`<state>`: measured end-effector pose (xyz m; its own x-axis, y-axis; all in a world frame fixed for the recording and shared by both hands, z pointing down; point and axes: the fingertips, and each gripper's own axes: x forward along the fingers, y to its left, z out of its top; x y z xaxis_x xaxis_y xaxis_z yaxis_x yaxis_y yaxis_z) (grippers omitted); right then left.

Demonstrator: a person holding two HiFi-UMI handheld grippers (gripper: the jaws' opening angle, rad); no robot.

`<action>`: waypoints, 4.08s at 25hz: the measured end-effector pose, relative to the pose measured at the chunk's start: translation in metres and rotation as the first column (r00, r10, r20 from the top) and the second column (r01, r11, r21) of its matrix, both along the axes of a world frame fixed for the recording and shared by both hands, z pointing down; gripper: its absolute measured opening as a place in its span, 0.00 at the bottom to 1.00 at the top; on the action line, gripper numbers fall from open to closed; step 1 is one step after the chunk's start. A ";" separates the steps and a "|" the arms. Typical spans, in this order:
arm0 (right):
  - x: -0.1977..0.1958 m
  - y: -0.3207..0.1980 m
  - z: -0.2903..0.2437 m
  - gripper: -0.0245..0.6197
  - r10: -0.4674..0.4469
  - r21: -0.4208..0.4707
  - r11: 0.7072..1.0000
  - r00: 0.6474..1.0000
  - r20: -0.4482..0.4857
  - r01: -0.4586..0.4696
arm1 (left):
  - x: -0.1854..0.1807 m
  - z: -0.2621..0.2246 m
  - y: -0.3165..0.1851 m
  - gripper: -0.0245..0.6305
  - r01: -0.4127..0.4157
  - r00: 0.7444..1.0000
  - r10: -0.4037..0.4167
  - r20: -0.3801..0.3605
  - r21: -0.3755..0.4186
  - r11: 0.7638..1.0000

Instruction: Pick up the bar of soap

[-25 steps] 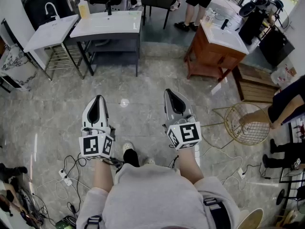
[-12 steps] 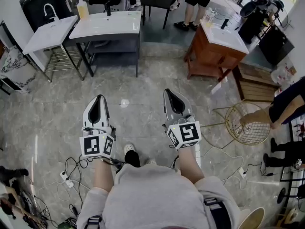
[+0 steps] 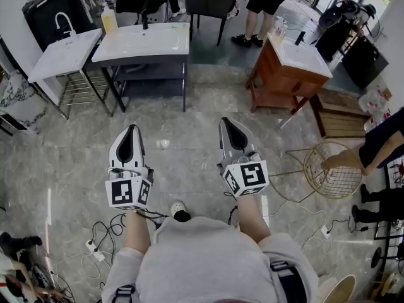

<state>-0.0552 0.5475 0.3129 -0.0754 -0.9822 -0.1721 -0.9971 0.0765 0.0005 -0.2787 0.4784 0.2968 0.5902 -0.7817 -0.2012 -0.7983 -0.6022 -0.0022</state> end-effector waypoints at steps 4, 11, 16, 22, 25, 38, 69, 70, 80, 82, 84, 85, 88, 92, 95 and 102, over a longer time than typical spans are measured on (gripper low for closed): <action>-0.009 -0.031 -0.001 0.05 0.013 0.013 1.000 1.000 0.009 -0.013 | -0.007 -0.002 -0.033 0.05 -0.016 1.000 0.016 0.002 0.010 1.000; -0.024 -0.072 0.003 0.05 0.035 0.005 0.999 0.999 0.012 -0.035 | -0.018 0.000 -0.080 0.05 -0.046 0.999 0.046 0.020 -0.001 0.999; -0.013 -0.095 0.012 0.05 0.054 -0.017 0.998 0.999 0.008 -0.054 | -0.005 0.011 -0.105 0.05 -0.071 0.997 0.071 0.014 -0.021 0.997; 0.012 -0.143 0.014 0.05 0.060 -0.007 0.998 0.998 0.017 -0.060 | 0.010 0.013 -0.151 0.05 -0.063 0.998 0.064 0.017 -0.018 0.998; 0.027 -0.173 0.011 0.05 0.055 0.006 0.998 0.998 0.017 -0.055 | 0.018 0.013 -0.180 0.05 -0.045 0.999 0.045 0.007 -0.011 0.999; 0.107 -0.311 -0.011 0.05 0.013 0.022 1.000 1.000 -0.006 -0.013 | 0.100 -0.008 -0.310 0.05 -0.027 1.000 0.027 0.003 0.029 0.999; 0.179 -0.577 0.009 0.05 0.031 0.008 0.999 0.999 0.015 -0.031 | 0.185 0.011 -0.582 0.05 -0.087 0.996 0.087 0.038 0.013 0.996; 0.179 -0.589 0.008 0.05 0.037 0.008 0.999 0.999 0.015 -0.037 | 0.185 0.011 -0.595 0.05 -0.094 0.995 0.094 0.039 0.012 0.995; 0.169 -0.691 0.012 0.05 0.088 -0.008 0.996 0.996 0.020 -0.088 | 0.176 0.014 -0.708 0.05 -0.136 0.990 0.136 0.039 -0.002 0.991; 0.167 -0.706 0.013 0.05 0.097 -0.008 0.995 0.995 0.019 -0.097 | 0.176 0.014 -0.724 0.05 -0.145 0.989 0.145 0.038 -0.003 0.989; 0.166 -0.719 0.015 0.05 0.107 -0.012 0.994 0.994 0.020 -0.107 | 0.176 0.015 -0.739 0.05 -0.157 0.987 0.157 0.037 -0.003 0.988; 0.165 -0.725 0.016 0.05 0.112 -0.015 0.994 0.993 0.020 -0.112 | 0.176 0.016 -0.746 0.05 -0.164 0.986 0.164 0.037 -0.005 0.986; 0.162 -0.741 0.020 0.05 0.119 -0.024 0.993 0.993 0.019 -0.118 | 0.178 0.021 -0.765 0.05 -0.185 0.982 0.186 0.037 -0.012 0.983; 0.162 -0.757 0.026 0.05 0.117 -0.051 0.992 0.993 0.002 -0.117 | 0.184 0.031 -0.786 0.05 -0.202 0.979 0.203 0.019 -0.044 0.978; 0.165 -0.767 0.032 0.05 0.109 -0.081 0.991 0.994 -0.008 -0.109 | 0.191 0.037 -0.794 0.05 -0.212 0.977 0.214 0.019 -0.063 0.975; 0.183 -0.799 0.064 0.05 0.047 -0.184 0.982 0.999 0.016 -0.043 | 0.211 0.047 -0.812 0.05 -0.193 0.980 0.196 0.030 -0.089 0.977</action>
<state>0.1280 -0.2520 0.3770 -0.0286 -0.9995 0.0105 -0.9992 0.0283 -0.0295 -0.0675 -0.3337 0.3442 0.7387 -0.6645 -0.1131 -0.6662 -0.7453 0.0270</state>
